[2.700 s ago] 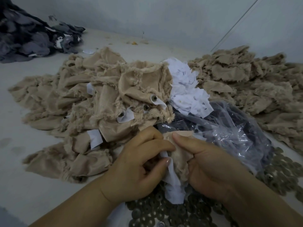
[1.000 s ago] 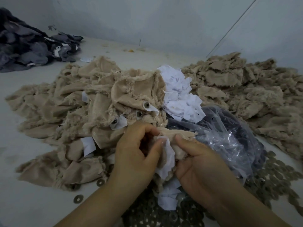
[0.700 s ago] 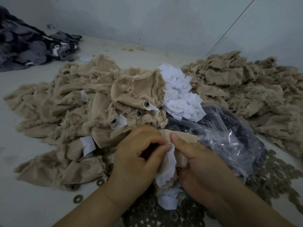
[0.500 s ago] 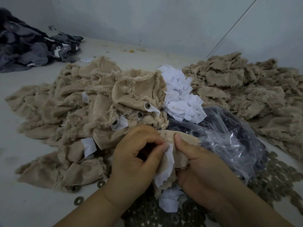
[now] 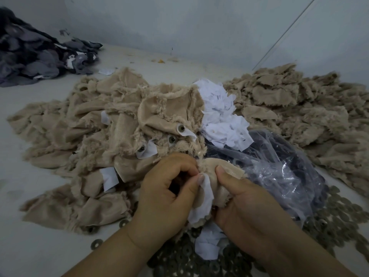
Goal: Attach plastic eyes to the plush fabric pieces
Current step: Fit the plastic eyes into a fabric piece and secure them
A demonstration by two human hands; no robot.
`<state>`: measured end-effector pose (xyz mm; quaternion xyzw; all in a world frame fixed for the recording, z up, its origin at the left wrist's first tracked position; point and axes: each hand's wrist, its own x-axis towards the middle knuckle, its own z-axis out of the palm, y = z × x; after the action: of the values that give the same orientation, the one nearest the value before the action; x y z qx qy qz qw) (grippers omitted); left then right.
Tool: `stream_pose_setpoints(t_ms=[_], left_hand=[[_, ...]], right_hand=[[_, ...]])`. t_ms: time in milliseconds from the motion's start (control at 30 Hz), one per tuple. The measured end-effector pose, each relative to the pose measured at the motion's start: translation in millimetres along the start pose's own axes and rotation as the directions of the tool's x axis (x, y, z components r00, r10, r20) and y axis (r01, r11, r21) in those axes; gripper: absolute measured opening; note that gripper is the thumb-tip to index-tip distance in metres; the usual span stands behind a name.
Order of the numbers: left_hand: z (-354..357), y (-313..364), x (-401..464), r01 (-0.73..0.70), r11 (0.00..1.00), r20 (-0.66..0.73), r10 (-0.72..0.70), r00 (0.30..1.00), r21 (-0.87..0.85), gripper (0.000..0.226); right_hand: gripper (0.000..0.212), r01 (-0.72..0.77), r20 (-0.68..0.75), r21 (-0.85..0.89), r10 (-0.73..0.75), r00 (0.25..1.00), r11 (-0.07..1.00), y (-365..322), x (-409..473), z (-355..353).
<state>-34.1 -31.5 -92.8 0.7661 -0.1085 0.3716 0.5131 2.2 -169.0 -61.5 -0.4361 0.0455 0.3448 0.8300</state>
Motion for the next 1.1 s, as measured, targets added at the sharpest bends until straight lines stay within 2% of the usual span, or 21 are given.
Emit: stream_pose_setpoints(t_ms=[133,300,400,467,600,667,800,833,967,1100], left_hand=[[-1,3,1,-0.011,1.0,0.026,0.011,1.0,-0.008,0.012],[0,9,-3,0.043,0.998,0.031,-0.041,0.999,-0.049,0.016],[1,7,-2,0.073,0.997,-0.009,-0.074,0.997,-0.026,0.011],[1,5,-2,0.063,0.997,-0.036,-0.061,0.997,0.044,0.007],[1,3,-3,0.022,0.998,-0.034,-0.02,0.999,0.063,0.01],[2,3,-3,0.03,0.999,-0.035,-0.029,0.999,0.043,0.005],[3,2,-3,0.264,0.949,-0.104,-0.284,0.953,-0.171,0.015],[2,1,-2,0.282,0.942,-0.102,-0.303,0.948,-0.18,0.018],[0,-1,1,0.242,0.962,0.021,-0.241,0.97,-0.127,0.037],[-1,-2,2,0.186,0.975,-0.007,-0.188,0.982,-0.123,0.024]], right_hand=[[0.038,0.084,0.007,-0.036,-0.084,0.996,0.996,2,0,-3],[0.026,0.19,0.009,-0.211,-0.192,0.981,0.959,10,2,-6],[0.043,0.192,0.023,-0.185,-0.191,0.981,0.964,11,4,-8],[0.043,0.203,0.063,-0.184,-0.194,0.979,0.962,11,3,-7],[0.041,0.273,0.062,-0.352,-0.269,0.961,0.895,13,5,-11],[0.045,0.291,0.032,-0.363,-0.3,0.953,0.885,14,7,-14],[0.038,0.311,0.015,-0.301,-0.321,0.947,0.902,12,7,-12],[0.035,0.307,0.018,-0.293,-0.315,0.949,0.906,12,7,-12],[0.038,0.289,0.007,-0.308,-0.302,0.953,0.907,11,8,-13],[0.032,0.278,0.002,-0.277,-0.289,0.957,0.92,12,8,-14]])
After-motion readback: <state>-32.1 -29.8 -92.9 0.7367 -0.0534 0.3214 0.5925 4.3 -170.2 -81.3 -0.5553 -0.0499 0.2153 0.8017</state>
